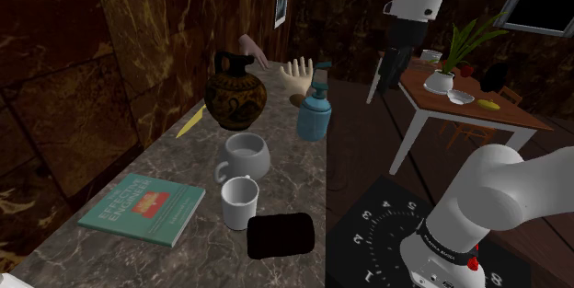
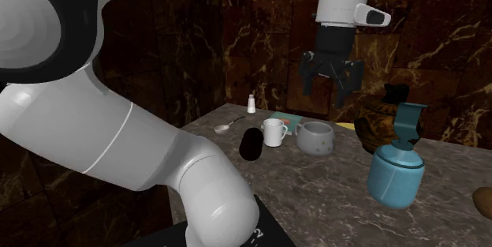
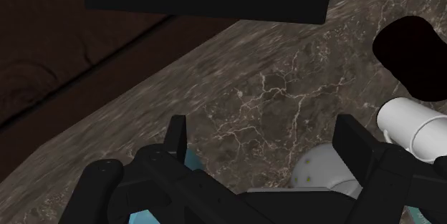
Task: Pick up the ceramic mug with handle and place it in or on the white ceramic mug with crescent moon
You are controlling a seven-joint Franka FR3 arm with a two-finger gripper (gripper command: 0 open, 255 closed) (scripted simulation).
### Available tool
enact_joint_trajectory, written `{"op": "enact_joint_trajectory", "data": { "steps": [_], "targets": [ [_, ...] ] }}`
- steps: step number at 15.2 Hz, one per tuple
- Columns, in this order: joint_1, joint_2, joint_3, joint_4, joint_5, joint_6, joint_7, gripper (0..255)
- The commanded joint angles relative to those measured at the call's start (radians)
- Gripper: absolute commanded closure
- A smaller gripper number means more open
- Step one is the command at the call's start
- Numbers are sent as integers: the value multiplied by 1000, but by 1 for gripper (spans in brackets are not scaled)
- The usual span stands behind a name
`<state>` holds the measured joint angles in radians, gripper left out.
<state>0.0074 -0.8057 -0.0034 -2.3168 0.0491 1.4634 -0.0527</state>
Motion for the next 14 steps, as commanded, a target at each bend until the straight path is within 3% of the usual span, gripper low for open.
{"op": "enact_joint_trajectory", "data": {
  "steps": [1, 14],
  "targets": [
    [0, 0, 0, 0, 0, 0, 0, 0],
    [72, 180, 292, -55, 140, 269, 280, 0]
  ]
}}
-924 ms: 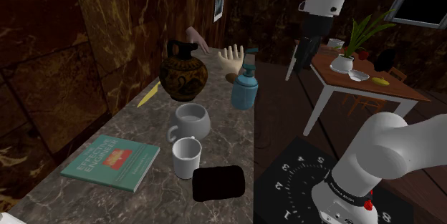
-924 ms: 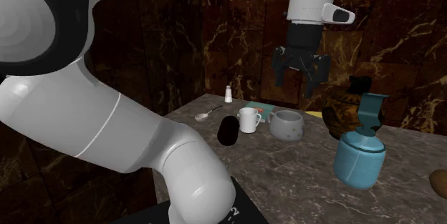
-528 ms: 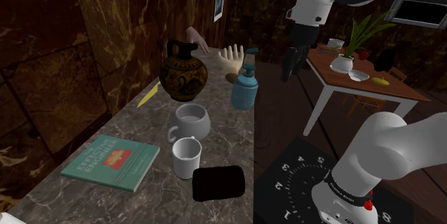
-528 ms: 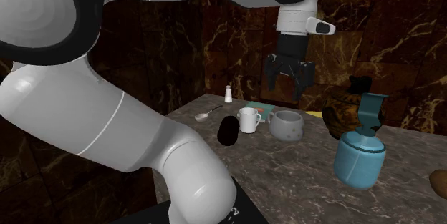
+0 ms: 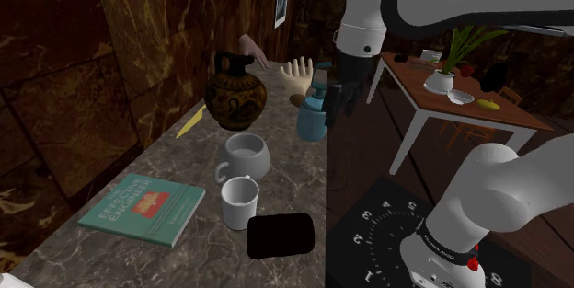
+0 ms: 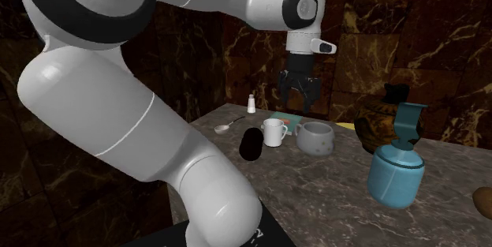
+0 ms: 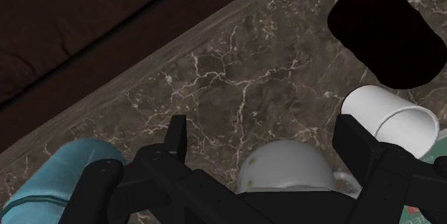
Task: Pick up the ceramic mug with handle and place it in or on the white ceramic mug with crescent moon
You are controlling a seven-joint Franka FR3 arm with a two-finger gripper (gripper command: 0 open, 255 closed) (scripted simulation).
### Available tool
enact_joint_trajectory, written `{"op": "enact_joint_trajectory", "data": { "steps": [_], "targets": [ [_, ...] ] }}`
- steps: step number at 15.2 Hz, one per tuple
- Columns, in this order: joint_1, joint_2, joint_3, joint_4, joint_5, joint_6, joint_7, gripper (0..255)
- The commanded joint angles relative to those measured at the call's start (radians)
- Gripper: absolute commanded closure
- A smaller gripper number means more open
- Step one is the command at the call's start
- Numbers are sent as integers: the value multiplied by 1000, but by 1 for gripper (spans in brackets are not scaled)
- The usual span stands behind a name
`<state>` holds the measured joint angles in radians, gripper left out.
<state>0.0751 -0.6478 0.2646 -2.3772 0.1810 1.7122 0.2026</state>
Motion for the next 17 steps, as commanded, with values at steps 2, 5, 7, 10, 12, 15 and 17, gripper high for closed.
{"op": "enact_joint_trajectory", "data": {
  "steps": [2, 5, 7, 10, 12, 15, 17],
  "targets": [
    [10, 70, 69, 17, 17, 63, 69, 0],
    [15, 153, 138, 43, 19, 126, 138, 0],
    [15, 214, 183, 67, 12, 166, 187, 0],
    [12, 314, 251, 112, -15, 222, 266, 0],
    [9, 388, 295, 148, -46, 256, 325, 0],
    [8, 511, 355, 213, -114, 299, 423, 0],
    [15, 599, 387, 263, -174, 320, 494, 0]
  ]
}}
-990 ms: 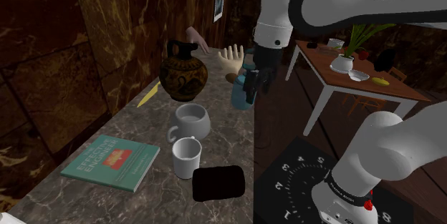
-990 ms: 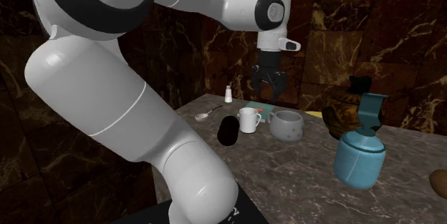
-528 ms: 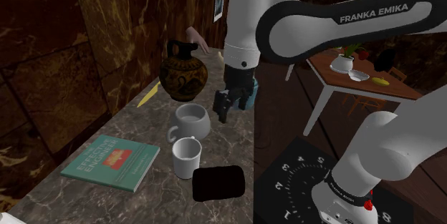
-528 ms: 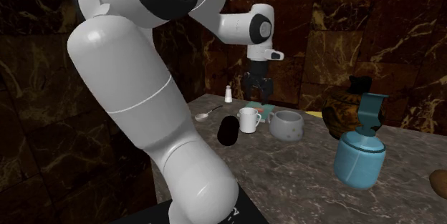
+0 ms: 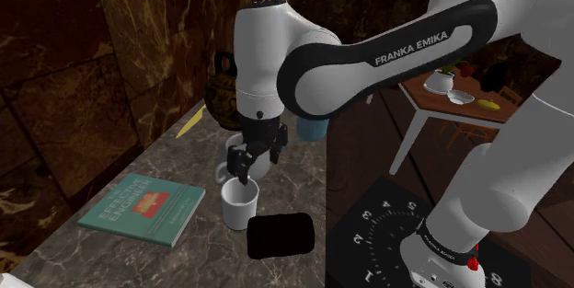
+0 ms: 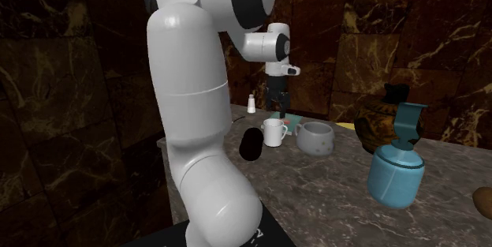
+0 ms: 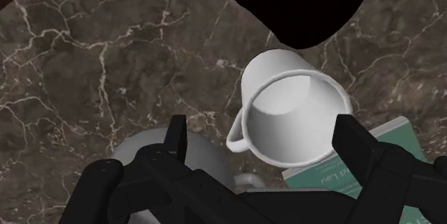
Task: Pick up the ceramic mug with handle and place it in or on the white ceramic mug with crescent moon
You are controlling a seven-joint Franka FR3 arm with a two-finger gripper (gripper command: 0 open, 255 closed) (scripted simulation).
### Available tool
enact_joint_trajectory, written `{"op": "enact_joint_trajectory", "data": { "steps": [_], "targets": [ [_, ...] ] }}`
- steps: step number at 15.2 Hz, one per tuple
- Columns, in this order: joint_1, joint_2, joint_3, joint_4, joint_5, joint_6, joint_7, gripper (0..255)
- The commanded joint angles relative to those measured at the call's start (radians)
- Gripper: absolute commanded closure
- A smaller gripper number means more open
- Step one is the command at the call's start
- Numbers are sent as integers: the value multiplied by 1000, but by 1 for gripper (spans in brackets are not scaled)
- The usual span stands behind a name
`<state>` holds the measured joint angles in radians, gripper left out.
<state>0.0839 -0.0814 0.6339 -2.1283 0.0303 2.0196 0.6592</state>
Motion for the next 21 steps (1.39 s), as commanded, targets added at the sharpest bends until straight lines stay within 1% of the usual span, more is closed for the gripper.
{"op": "enact_joint_trajectory", "data": {
  "steps": [1, 3, 6, 7, 14, 21],
  "targets": [
    [13, 79, 30, 41, -57, 20, 75, 0],
    [34, 174, 47, 101, -129, 28, 148, 0],
    [89, 317, 47, 202, -236, 24, 250, 0],
    [93, 320, 44, 205, -238, 24, 252, 0],
    [103, 366, 27, 152, -279, 112, 279, 0],
    [103, 366, 27, 152, -279, 112, 279, 0]
  ]
}}
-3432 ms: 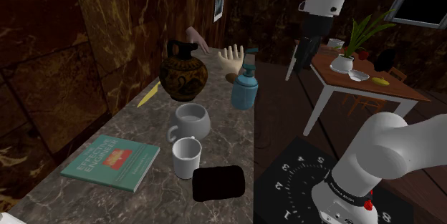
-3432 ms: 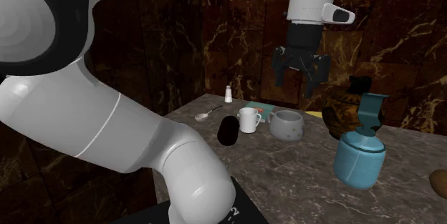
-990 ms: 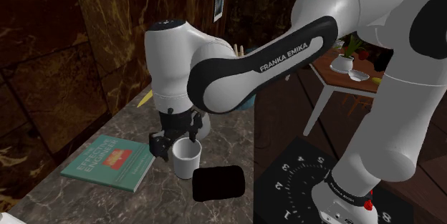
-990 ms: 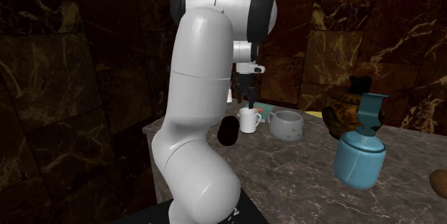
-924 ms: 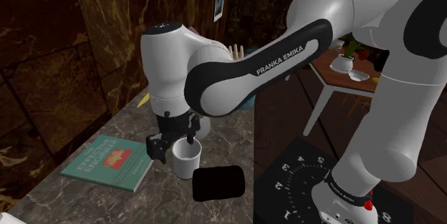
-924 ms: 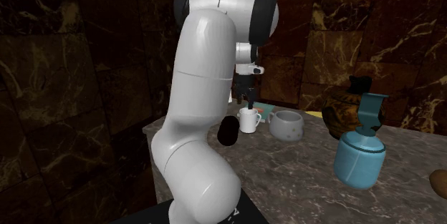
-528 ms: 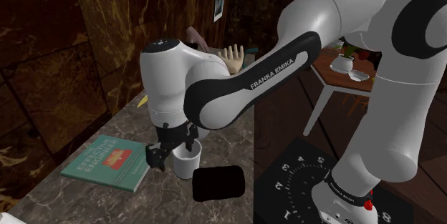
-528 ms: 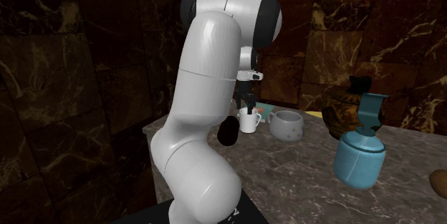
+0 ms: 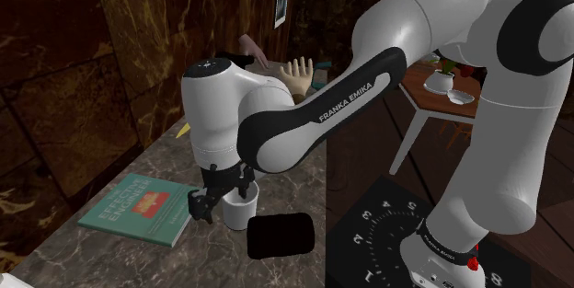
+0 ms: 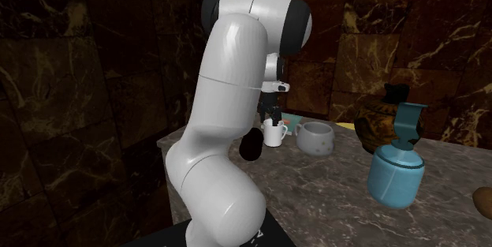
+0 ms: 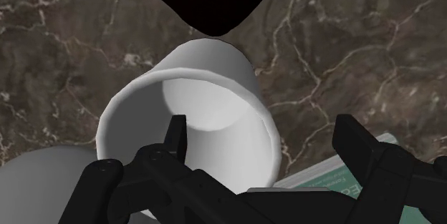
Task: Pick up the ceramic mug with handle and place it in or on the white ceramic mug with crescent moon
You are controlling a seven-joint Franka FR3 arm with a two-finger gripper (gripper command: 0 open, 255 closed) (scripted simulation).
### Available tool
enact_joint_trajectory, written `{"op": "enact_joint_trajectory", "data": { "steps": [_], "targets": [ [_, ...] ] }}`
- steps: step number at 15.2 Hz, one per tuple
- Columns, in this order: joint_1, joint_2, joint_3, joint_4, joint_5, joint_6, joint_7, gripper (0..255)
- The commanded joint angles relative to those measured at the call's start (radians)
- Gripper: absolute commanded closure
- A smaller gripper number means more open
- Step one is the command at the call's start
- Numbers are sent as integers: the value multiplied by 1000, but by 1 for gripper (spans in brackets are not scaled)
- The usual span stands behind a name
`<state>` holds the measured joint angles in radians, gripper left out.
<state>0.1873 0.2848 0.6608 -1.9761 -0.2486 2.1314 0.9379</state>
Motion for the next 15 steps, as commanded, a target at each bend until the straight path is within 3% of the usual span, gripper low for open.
{"op": "enact_joint_trajectory", "data": {
  "steps": [1, 2, 11, 15],
  "targets": [
    [0, 0, 0, 0, 0, 0, 0, 0],
    [0, 0, 0, 0, 0, 0, 0, 255],
    [0, 0, 0, 0, 0, 0, 0, 255],
    [-8, -30, 10, 21, 26, -44, -18, 255]
  ]
}}
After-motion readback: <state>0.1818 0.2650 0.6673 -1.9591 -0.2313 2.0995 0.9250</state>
